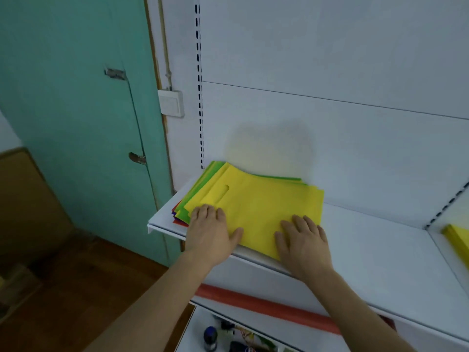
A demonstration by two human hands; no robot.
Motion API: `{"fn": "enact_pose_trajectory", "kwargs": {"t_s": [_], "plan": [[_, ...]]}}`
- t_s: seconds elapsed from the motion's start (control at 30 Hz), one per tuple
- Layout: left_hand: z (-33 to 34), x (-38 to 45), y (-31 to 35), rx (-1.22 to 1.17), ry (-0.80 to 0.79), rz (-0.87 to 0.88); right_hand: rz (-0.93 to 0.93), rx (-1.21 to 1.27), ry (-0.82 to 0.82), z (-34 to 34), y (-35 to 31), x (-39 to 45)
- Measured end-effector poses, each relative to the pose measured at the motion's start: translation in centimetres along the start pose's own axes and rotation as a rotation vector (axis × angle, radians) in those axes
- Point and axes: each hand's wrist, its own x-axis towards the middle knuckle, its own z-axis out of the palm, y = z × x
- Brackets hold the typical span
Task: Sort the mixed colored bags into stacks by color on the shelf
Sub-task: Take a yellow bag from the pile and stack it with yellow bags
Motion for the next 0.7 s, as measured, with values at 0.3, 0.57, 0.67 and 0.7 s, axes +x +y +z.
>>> {"fn": "enact_pose_trajectory", "kwargs": {"t_s": [0.3, 0.57, 0.67, 0.7], "plan": [[0.2, 1.5, 0.2, -0.060, 0.072, -0.017, 0.339, 0.168, -0.052, 0.0, 1.7, 1.2], [0.3, 2.1, 0.8, -0.083, 0.013, -0.009, 0.481, 0.647, 0.026, -0.4, 3.1, 3.9], [0.0, 2.3, 1.2, -0.099, 0.026, 0.012, 0.469, 0.696, 0.128, -0.4, 3.3, 3.9], [-0.1, 2.5, 1.2, -0.091, 0.021, 0.014, 0.466, 0.702, 0.155, -0.5, 3.3, 3.8]]}}
